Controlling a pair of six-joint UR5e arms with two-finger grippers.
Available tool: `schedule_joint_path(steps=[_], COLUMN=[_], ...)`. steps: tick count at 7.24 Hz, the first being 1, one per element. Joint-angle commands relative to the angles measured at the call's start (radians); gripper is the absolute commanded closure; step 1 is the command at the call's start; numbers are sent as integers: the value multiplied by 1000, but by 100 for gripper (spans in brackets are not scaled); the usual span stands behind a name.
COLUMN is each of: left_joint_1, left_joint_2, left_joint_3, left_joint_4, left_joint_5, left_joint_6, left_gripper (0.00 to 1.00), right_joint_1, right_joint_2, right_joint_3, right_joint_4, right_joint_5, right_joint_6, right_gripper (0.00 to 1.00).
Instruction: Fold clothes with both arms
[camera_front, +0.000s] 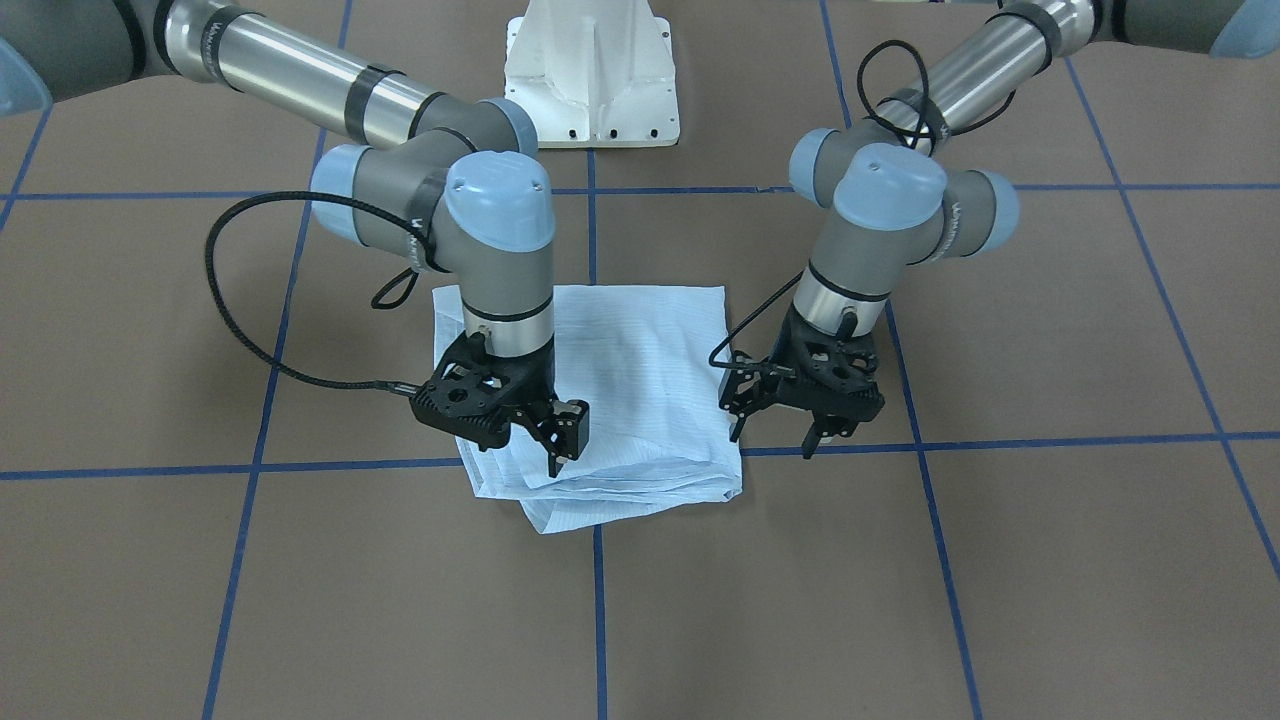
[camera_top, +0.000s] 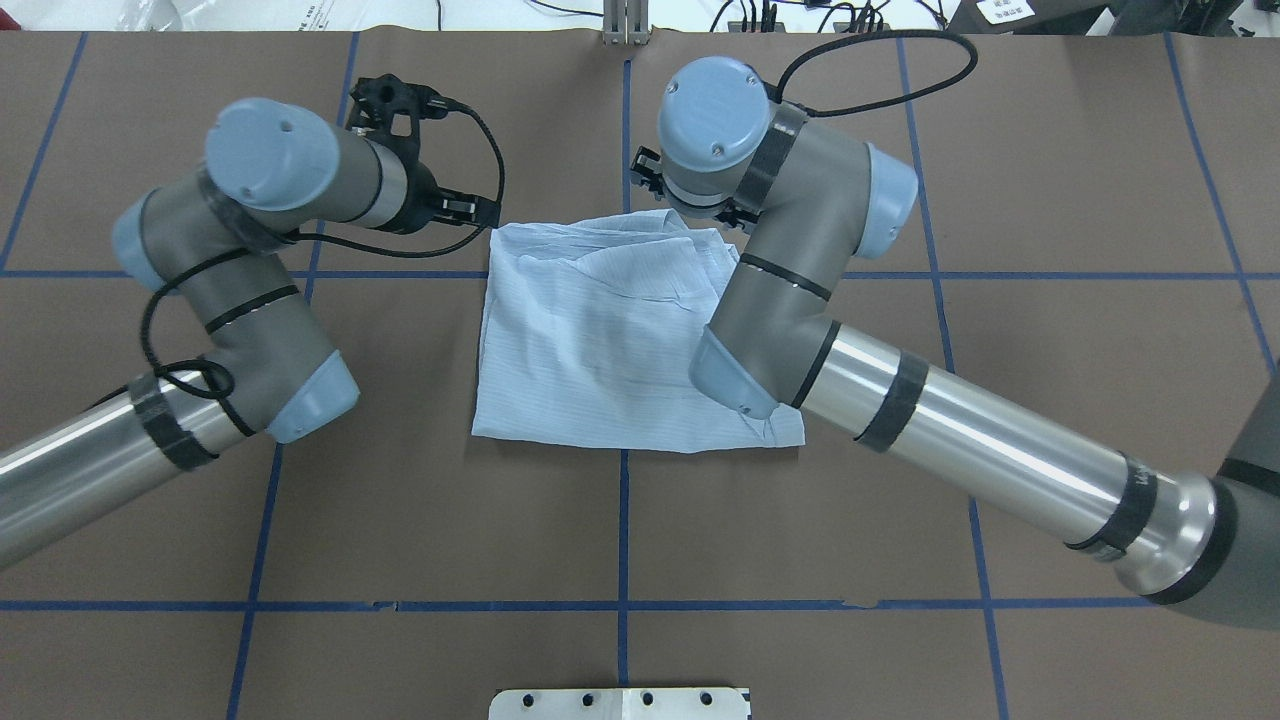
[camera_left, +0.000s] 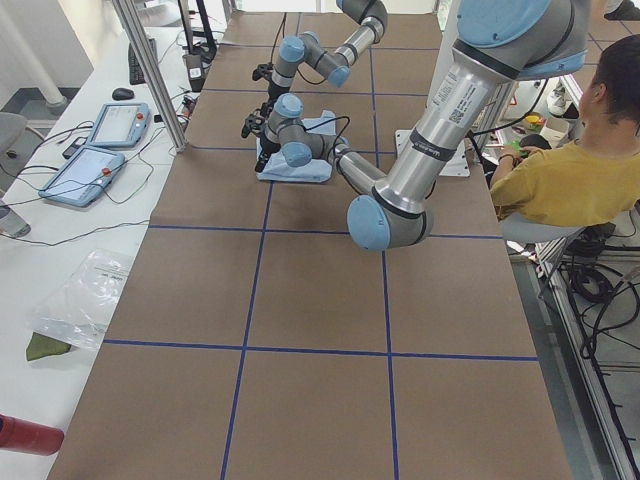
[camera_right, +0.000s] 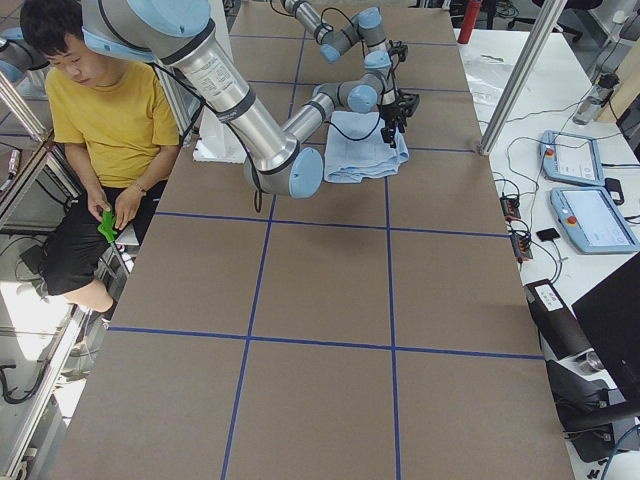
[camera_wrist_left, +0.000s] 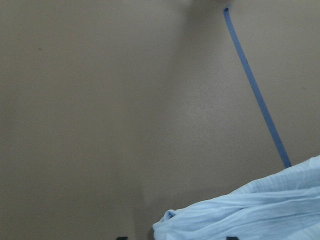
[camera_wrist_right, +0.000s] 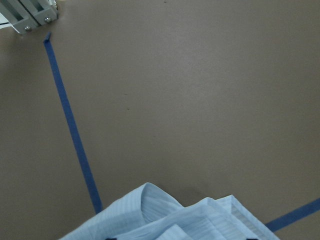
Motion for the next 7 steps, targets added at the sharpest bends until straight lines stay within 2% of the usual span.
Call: schedule_joint_path(steps=[1,2,3,4,6,7], left_joint_1=[-46,-58,-104,-186,-451,-568], left_joint_2=[209,324,442,536,642,676], left_joint_3=[-277,-425,-525,-570,-538,-486], left_joint_4=[132,209,228,228,230,224], left_joint_5=[-66,-74,-130,-193,-304,-369], left_joint_6=[194,289,370,503,853,866], left_gripper=[0,0,0,0,0,0], right_joint_1=[160,277,374,485,710,798], right_joint_2=[-246,-352,-463,-560,-741,-819], right_joint_3=[333,428,483,488,478,476], right_joint_4=[-166,-231,-265,-268,-274,-274], right_joint_5=[203,354,407,436,530,539], right_joint_6=[-357,-588,-794,-992,-1420,-1557], right_gripper=[0,0,0,0,0,0])
